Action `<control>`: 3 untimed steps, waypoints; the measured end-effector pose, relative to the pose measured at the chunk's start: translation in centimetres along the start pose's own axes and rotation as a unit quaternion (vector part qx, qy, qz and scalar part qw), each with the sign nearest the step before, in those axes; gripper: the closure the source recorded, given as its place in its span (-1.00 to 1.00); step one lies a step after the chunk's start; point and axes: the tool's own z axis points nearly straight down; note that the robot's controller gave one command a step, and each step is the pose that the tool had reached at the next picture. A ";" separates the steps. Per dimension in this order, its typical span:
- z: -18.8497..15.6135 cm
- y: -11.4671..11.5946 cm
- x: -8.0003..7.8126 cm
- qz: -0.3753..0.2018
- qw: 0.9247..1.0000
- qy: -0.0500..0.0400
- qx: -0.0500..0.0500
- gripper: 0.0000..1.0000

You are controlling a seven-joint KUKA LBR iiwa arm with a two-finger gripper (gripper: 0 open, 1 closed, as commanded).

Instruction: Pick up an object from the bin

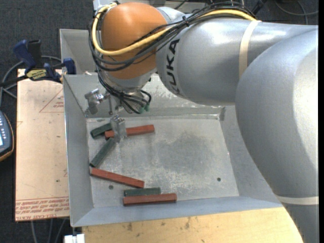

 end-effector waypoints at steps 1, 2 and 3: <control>14.2 -1.4 -0.3 -0.176 0.984 0.004 0.000 -1.00; 13.9 -1.3 -0.5 -0.175 0.985 0.001 0.000 1.00; 1.5 -1.9 0.5 -0.198 0.980 -0.003 0.002 1.00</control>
Offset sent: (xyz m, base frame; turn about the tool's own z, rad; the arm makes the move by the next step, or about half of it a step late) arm 0.0104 -0.0088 -0.1399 -0.3562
